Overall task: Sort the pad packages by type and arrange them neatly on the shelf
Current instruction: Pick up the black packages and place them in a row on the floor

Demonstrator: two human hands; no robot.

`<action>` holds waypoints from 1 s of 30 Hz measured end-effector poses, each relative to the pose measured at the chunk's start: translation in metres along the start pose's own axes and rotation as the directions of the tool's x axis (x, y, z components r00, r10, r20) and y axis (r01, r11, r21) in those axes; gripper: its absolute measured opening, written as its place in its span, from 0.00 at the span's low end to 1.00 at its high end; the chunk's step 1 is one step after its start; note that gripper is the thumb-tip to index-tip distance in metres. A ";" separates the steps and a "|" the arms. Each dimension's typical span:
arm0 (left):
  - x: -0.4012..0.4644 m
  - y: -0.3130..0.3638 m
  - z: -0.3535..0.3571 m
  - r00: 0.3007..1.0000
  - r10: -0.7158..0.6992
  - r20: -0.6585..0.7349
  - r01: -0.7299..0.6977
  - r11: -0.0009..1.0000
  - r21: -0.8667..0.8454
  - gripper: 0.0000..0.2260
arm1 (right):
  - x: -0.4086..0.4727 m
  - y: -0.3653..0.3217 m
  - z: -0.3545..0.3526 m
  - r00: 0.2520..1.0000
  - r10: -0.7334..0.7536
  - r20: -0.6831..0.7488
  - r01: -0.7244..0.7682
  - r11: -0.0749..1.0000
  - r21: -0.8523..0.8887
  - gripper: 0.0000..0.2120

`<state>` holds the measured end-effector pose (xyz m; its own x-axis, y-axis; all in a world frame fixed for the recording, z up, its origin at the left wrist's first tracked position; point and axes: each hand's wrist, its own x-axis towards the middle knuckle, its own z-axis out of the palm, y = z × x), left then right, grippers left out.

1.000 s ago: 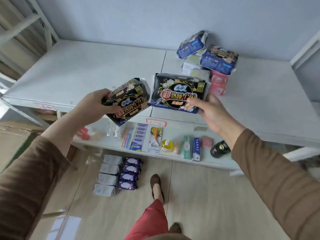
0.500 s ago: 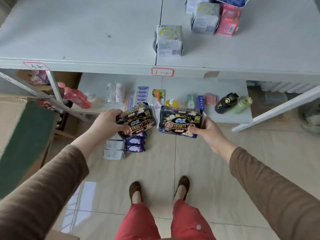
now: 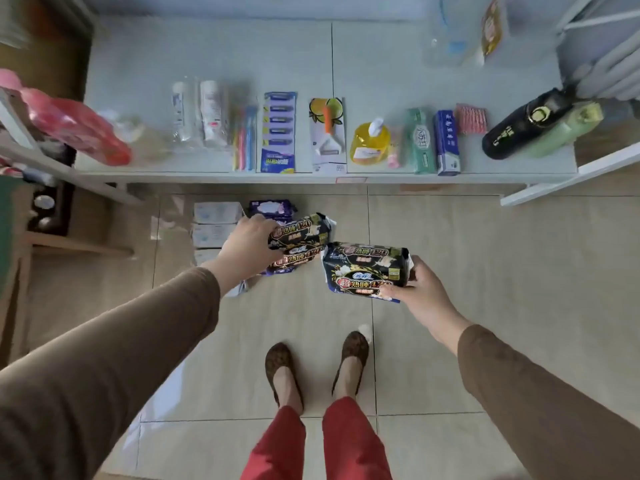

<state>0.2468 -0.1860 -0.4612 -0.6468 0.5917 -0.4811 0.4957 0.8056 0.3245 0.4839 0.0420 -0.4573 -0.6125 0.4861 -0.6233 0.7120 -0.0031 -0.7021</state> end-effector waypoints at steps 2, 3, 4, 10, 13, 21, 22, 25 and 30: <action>0.030 -0.007 0.035 1.000 0.007 0.009 -0.007 1.000 -0.001 0.22 | 0.028 0.029 0.017 0.999 -0.018 -0.037 0.015 0.997 -0.074 0.19; 0.047 -0.009 0.053 1.000 0.015 0.008 -0.015 1.000 -0.005 0.22 | 0.044 0.043 0.025 0.999 -0.020 -0.037 0.016 0.995 -0.102 0.18; 0.063 -0.012 0.069 1.000 0.023 0.007 -0.023 1.000 -0.011 0.22 | 0.060 0.057 0.032 1.000 -0.017 -0.026 0.014 0.993 -0.118 0.18; 0.167 -0.030 0.156 0.995 0.082 -0.050 -0.081 0.997 0.016 0.19 | 0.162 0.132 0.069 0.995 -0.079 -0.059 0.066 0.978 -0.199 0.19; 0.215 -0.040 0.191 0.993 0.097 -0.065 -0.090 0.991 0.101 0.18 | 0.209 0.165 0.088 0.996 -0.080 -0.051 0.067 0.975 -0.213 0.19; 0.311 -0.058 0.253 0.979 0.159 -0.129 -0.126 0.965 0.232 0.21 | 0.312 0.216 0.129 0.991 -0.134 -0.014 0.127 0.964 -0.232 0.21; 0.320 -0.060 0.256 0.976 0.168 -0.138 -0.129 0.959 0.251 0.21 | 0.323 0.216 0.132 0.989 -0.146 -0.012 0.140 0.967 -0.214 0.21; 0.343 -0.068 0.262 0.972 0.177 -0.152 -0.123 0.943 0.308 0.22 | 0.350 0.211 0.145 0.983 -0.183 -0.001 0.179 0.964 -0.194 0.21; 0.359 -0.078 0.265 0.978 0.175 -0.113 -0.125 0.926 0.356 0.25 | 0.380 0.201 0.169 0.974 -0.223 0.029 0.225 0.955 -0.192 0.22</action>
<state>0.1291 -0.0439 -0.8752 -0.6114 0.7229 -0.3220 0.7459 0.6623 0.0707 0.3365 0.0788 -0.8939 -0.7658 0.4488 -0.4606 0.6086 0.2742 -0.7446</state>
